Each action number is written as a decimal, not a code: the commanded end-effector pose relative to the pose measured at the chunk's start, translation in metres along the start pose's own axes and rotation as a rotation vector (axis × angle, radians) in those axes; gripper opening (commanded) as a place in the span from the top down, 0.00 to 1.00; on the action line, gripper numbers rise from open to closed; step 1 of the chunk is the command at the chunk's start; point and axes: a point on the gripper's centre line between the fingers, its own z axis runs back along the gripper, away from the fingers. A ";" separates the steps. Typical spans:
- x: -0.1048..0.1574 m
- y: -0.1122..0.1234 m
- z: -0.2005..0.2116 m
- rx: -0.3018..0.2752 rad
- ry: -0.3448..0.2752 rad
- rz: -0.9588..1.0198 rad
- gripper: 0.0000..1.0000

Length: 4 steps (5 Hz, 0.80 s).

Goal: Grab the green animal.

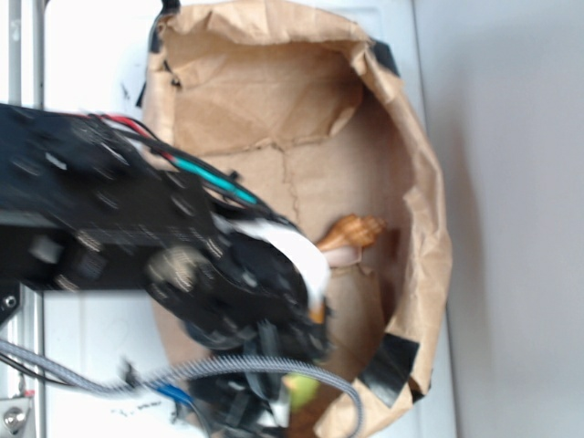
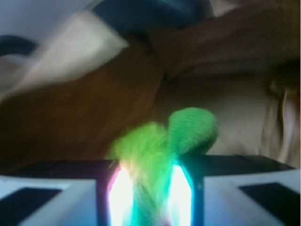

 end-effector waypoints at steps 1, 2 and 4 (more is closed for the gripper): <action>0.034 0.020 0.046 0.098 -0.060 0.081 1.00; 0.051 0.031 0.059 0.222 -0.026 0.224 1.00; 0.043 0.057 0.082 0.387 -0.245 0.335 1.00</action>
